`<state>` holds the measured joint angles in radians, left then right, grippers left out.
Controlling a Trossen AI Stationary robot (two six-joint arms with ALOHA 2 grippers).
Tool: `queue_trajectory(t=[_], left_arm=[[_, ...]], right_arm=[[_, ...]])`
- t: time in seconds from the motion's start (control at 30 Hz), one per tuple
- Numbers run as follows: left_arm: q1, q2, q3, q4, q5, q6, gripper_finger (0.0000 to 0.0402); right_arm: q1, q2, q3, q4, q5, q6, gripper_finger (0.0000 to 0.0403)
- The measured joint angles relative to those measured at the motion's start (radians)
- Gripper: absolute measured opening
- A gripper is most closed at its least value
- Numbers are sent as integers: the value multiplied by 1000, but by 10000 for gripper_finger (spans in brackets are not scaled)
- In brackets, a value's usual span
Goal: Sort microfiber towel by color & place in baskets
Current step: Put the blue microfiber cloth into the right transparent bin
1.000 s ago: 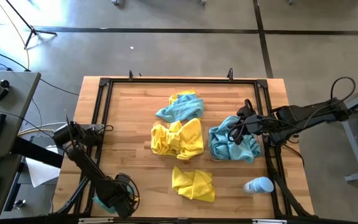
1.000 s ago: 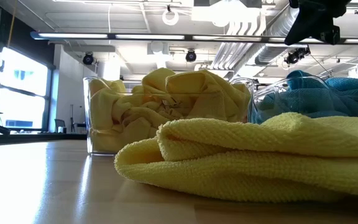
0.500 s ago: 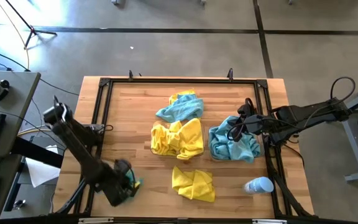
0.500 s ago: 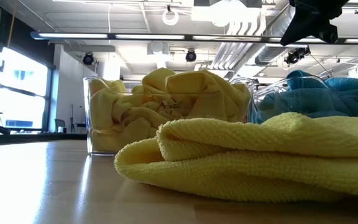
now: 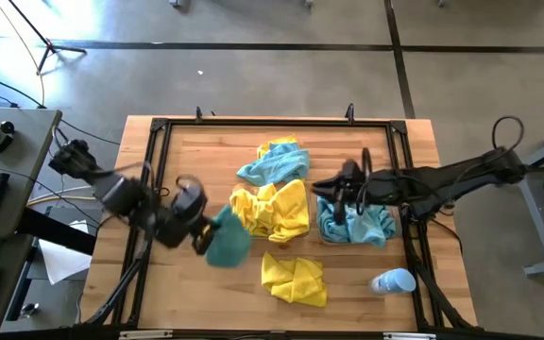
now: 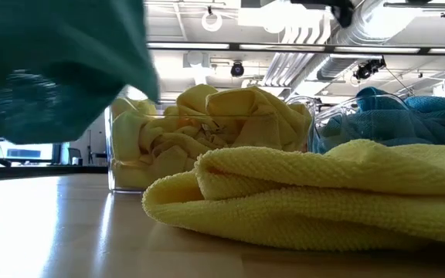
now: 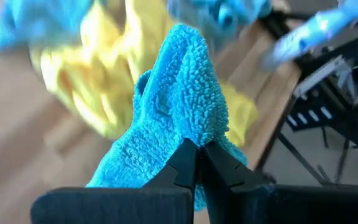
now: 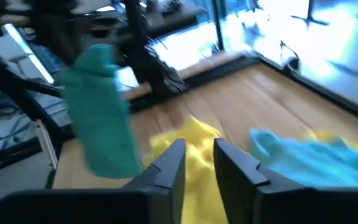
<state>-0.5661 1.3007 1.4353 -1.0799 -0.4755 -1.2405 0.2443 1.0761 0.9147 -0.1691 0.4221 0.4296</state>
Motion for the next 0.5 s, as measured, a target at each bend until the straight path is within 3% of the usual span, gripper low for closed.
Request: queue_trajectory(t=[0.1,0.27,0.5], left_arm=[[112,10,57,23,36,173,0],[282,32,124,136,156,445,0],[454,48,166,237,326,664,0]], right_arm=[[0,89,44,108,-11,-82,105],[-1,246,212,122,-11,-203,154],[-25,438,480,74,-4,-296,207]])
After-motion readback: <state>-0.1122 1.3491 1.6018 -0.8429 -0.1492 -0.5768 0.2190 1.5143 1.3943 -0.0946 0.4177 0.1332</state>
